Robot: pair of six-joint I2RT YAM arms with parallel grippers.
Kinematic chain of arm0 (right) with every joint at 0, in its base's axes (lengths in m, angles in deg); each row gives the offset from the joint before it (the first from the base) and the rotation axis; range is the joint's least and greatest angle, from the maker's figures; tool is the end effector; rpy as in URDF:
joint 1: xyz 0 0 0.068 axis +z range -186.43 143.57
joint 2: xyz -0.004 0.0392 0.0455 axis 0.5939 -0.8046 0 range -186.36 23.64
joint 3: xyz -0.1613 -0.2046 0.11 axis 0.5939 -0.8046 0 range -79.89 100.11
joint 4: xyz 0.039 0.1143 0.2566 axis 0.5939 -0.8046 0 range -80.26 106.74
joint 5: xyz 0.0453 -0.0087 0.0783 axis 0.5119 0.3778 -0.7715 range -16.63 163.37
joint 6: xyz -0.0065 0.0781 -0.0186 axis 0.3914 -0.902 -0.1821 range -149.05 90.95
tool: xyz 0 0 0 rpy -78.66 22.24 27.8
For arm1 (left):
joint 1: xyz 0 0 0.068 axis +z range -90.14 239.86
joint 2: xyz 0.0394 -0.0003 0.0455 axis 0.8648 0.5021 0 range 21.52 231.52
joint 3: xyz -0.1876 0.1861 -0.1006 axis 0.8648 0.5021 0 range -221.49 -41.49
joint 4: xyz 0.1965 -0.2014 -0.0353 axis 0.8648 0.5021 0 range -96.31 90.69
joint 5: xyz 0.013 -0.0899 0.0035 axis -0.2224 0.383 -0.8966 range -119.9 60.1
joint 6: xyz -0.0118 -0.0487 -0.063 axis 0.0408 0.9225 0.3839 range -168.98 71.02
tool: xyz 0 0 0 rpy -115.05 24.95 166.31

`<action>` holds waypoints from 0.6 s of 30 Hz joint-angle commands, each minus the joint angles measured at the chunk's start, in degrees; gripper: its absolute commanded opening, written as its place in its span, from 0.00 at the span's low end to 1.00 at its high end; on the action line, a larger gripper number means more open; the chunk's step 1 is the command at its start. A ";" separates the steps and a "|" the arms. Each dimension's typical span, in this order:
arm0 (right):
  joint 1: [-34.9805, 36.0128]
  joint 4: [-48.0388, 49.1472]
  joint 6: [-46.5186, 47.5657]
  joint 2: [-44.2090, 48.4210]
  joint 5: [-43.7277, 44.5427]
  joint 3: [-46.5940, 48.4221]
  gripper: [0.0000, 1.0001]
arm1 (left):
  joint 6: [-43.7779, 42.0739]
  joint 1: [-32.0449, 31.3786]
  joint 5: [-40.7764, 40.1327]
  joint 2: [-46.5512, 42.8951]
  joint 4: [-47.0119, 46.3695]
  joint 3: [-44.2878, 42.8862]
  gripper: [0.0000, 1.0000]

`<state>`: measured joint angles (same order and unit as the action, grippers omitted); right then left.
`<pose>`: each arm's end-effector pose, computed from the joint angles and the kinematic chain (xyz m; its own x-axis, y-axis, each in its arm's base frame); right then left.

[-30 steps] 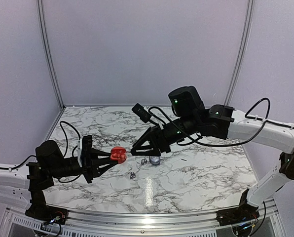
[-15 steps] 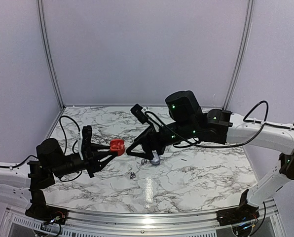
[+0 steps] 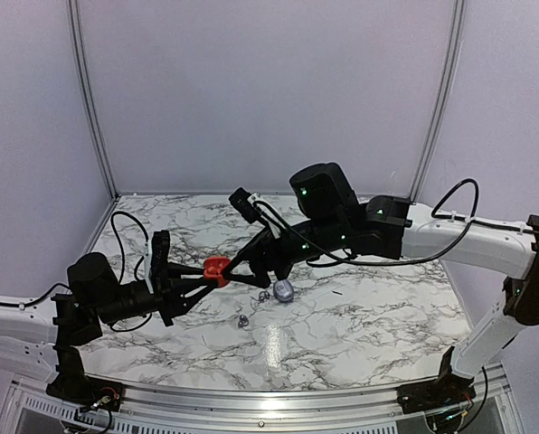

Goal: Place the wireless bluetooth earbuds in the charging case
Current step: Adjust the right earbud in the right side groove of the charging case.

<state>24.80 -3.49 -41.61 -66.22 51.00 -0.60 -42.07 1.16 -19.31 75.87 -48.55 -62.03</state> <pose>0.1756 0.3749 0.3267 -0.4510 -0.4036 -0.7960 -0.8912 0.2522 0.3771 0.1229 -0.2267 0.2577 -0.0369 -0.1670 -0.9853 0.9367 0.3377 -0.0923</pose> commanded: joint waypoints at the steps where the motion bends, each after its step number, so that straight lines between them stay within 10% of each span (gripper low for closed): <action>1: 0.21 -0.73 1.09 -0.75 0.50 2.97 0.79 | -0.02 0.25 2.08 -0.24 -2.98 -1.58 0.00; 18: -0.41 -2.45 2.58 0.47 0.08 2.49 0.77 | 0.52 0.25 4.41 -0.39 -4.65 -1.00 0.00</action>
<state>24.67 -5.24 -39.80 -66.31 51.00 0.01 -41.85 1.16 -16.77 75.87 -49.90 -62.03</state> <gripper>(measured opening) 0.771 0.209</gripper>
